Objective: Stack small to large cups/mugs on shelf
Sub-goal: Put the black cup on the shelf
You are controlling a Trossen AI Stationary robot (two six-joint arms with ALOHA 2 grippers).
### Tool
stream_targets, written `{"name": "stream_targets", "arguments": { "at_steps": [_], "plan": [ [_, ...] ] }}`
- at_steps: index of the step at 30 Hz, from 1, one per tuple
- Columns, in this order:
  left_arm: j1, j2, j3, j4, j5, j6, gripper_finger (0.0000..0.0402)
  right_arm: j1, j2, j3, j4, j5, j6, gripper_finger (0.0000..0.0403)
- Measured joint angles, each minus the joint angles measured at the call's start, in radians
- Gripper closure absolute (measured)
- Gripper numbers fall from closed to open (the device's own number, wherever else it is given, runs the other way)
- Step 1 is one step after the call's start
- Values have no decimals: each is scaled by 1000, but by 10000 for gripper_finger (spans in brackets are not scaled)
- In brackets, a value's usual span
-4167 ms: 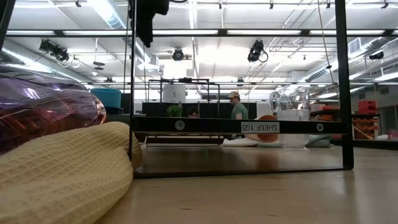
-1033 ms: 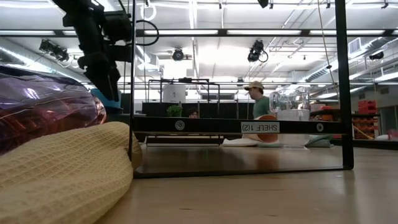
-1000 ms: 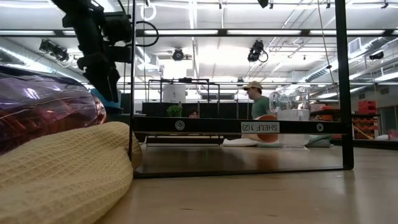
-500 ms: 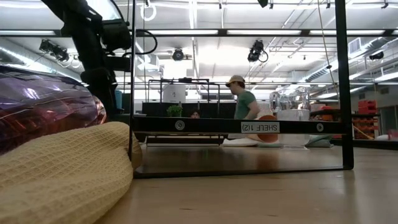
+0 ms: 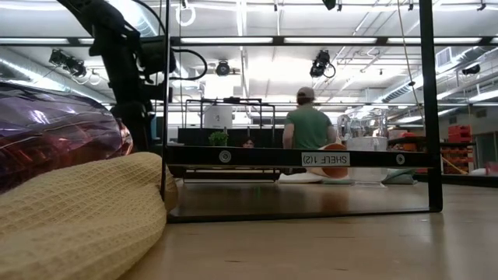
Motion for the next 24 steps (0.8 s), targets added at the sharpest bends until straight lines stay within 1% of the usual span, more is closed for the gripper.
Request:
{"name": "stream_targets", "arguments": {
  "at_steps": [6, 17, 24],
  "plan": [
    [-26, 3, -2, 11, -12, -13, 3, 0, 0, 0, 0, 0, -1, 379],
    [-27, 3, -2, 6, -15, -21, 3, 0, 0, 0, -1, 0, -3, 379],
    [-27, 7, -3, -4, -41, -24, 3, 0, 0, 0, -2, -4, -3, 379]
  ]
}}
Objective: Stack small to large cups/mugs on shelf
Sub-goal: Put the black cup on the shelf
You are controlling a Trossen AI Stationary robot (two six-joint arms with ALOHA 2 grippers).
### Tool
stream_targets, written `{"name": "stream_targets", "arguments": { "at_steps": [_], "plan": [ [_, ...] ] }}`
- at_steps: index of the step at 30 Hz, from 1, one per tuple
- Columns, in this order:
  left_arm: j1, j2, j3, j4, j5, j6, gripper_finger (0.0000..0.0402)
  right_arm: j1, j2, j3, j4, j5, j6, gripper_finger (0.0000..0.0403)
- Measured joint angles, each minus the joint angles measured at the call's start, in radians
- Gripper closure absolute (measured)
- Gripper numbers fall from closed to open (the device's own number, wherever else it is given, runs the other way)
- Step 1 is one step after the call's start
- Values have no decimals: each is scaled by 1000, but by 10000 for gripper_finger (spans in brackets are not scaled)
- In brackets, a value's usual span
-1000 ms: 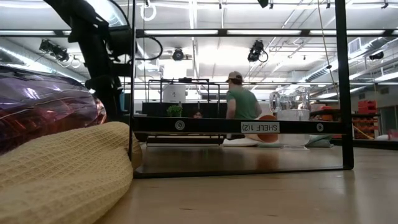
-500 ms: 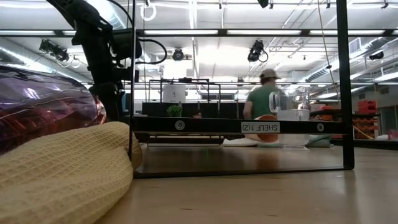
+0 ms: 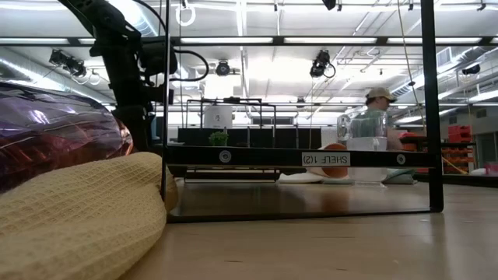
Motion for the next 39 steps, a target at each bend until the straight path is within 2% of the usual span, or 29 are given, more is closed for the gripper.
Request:
{"name": "stream_targets", "arguments": {
  "at_steps": [5, 14, 19, 27, 32, 39],
  "plan": [
    [2, 1, 0, -1, -6, -50, 3, 0, 0, 0, 0, -1, 0, 379],
    [2, 11, 0, -25, 13, -43, 4, 0, 0, 0, 0, -1, 0, 379],
    [-4, 70, -6, -46, 57, -54, 3, 0, 0, 0, 0, -1, 0, 379],
    [-32, 161, -4, -42, 46, -95, 6, 0, 0, 0, -1, -1, 3, 379],
    [-54, 161, -4, -38, 20, -100, 34, 0, 0, 0, -1, -1, 3, 379],
    [-55, 160, -3, -42, 3, -104, 103, 0, 0, 0, -1, -1, 3, 379]
  ]
}}
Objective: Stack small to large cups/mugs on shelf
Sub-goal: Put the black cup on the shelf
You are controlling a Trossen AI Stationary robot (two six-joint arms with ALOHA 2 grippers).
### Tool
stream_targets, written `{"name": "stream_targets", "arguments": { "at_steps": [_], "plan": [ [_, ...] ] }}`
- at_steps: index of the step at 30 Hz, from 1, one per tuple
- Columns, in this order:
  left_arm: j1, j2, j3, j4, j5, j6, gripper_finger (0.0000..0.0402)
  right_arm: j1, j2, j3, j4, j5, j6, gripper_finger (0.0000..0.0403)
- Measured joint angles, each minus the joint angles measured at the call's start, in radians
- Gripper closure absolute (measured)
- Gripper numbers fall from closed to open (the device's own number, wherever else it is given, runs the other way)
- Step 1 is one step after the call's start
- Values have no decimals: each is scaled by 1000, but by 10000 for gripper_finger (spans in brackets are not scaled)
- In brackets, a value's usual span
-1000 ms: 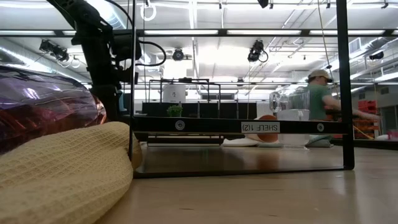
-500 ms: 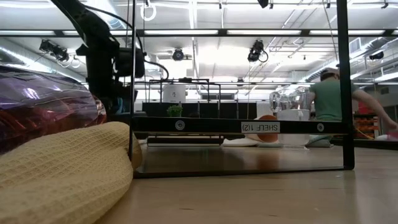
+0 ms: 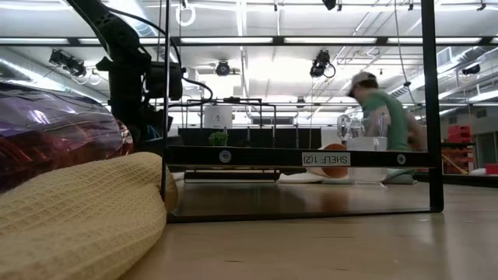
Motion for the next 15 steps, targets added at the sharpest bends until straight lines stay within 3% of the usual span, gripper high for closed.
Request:
{"name": "stream_targets", "arguments": {
  "at_steps": [11, 15],
  "plan": [
    [-21, -34, 1, -35, 18, -59, 98, 0, 0, 0, -12, 0, 10, 379],
    [-51, -85, 2, -49, 18, -69, 113, 0, 0, 0, -13, 0, 9, 379]
  ]
}}
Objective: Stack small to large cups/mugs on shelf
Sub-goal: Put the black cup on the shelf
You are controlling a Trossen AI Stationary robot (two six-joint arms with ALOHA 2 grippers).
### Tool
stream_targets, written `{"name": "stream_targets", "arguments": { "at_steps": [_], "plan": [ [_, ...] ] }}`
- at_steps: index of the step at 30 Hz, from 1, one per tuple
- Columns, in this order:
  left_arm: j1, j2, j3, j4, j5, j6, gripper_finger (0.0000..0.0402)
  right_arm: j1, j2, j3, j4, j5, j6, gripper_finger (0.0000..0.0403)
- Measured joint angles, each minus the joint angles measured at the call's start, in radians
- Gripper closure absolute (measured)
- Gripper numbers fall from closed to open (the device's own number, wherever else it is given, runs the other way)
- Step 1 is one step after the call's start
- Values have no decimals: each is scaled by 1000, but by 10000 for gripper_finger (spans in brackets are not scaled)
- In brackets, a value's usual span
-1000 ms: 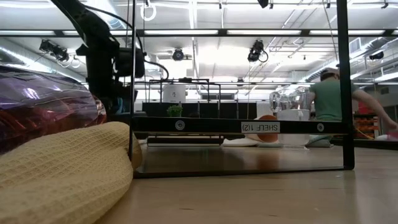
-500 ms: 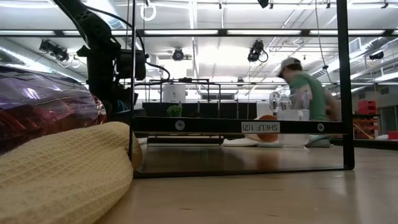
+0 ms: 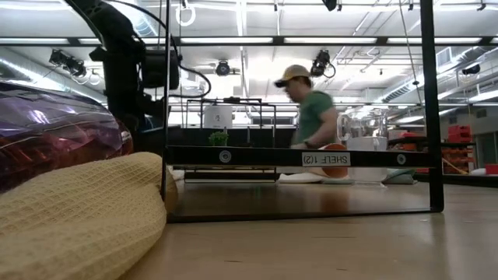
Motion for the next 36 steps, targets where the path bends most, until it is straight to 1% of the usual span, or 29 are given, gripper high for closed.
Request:
{"name": "stream_targets", "arguments": {
  "at_steps": [4, 9, 14, 17, 23, 29, 31, 36],
  "plan": [
    [-26, -62, 0, -9, 3, -39, 113, 0, 0, 0, 0, 0, -2, 379],
    [-43, -131, 1, -18, 0, -94, 96, 0, 0, 0, 0, 0, -11, 379],
    [-45, -168, 2, -43, 4, -126, 110, 0, 0, 0, 1, 0, -13, 379],
    [-49, -172, 1, -46, 5, -141, 113, 0, 0, 0, 1, 0, -13, 379],
    [-71, -177, 1, -36, 8, -156, 97, 0, 0, 0, -7, 0, -10, 379],
    [-92, -177, 1, -12, 9, -190, 114, 0, 0, 0, -8, 0, -10, 379],
    [-102, -177, 2, 8, 25, -200, 114, 0, 0, 0, -12, 0, -10, 379],
    [-139, -207, 2, 62, 41, -246, 100, 0, 0, 0, -26, 0, -9, 379]
  ]
}}
